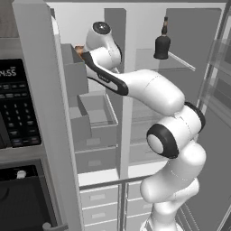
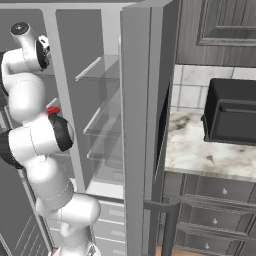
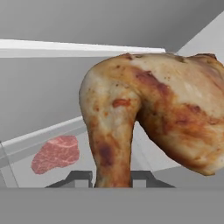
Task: There's a chicken drumstick in the fridge that needs to be moved to the freezer for freezing. Pick up the chicken drumstick from the fridge, place it on any shelf in the freezer, and close the fridge and freezer doors when done.
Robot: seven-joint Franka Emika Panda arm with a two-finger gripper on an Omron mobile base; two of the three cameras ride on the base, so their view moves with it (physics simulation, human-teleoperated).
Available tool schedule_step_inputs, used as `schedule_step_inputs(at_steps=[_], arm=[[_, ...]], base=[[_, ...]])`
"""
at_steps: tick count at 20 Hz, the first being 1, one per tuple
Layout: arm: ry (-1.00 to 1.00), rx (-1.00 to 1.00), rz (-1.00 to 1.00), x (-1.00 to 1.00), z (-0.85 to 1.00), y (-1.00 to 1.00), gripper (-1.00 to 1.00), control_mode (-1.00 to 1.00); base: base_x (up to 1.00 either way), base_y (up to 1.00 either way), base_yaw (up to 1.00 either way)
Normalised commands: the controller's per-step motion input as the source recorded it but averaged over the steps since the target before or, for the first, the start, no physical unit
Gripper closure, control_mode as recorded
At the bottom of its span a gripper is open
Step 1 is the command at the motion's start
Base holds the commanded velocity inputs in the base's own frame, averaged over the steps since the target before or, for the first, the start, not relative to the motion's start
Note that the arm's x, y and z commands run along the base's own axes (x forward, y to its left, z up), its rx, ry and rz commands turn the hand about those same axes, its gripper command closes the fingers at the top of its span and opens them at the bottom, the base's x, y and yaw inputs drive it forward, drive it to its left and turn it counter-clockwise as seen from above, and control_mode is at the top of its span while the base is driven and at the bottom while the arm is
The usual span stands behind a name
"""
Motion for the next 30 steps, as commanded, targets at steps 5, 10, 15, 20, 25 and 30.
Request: schedule_step_inputs(at_steps=[5,10,15,20,25,30], arm=[[0.06,-0.08,0.00,0.41,-0.17,0.16,1.00,-1.00],[0.02,-0.02,0.00,0.50,-0.53,0.00,1.00,-1.00],[0.00,-0.04,0.00,0.40,-0.98,0.01,1.00,-1.00],[0.00,-0.02,0.00,0.50,-0.91,0.01,-1.00,-1.00],[0.00,0.00,0.00,0.21,-0.44,0.00,-1.00,-1.00],[-0.04,0.02,0.00,0.04,-0.17,0.01,-1.00,-1.00]], base=[[0.00,0.00,0.00],[0.00,0.00,0.00],[0.00,0.00,0.00],[0.00,0.00,0.00],[0.00,0.00,0.00],[0.00,0.00,0.00]])
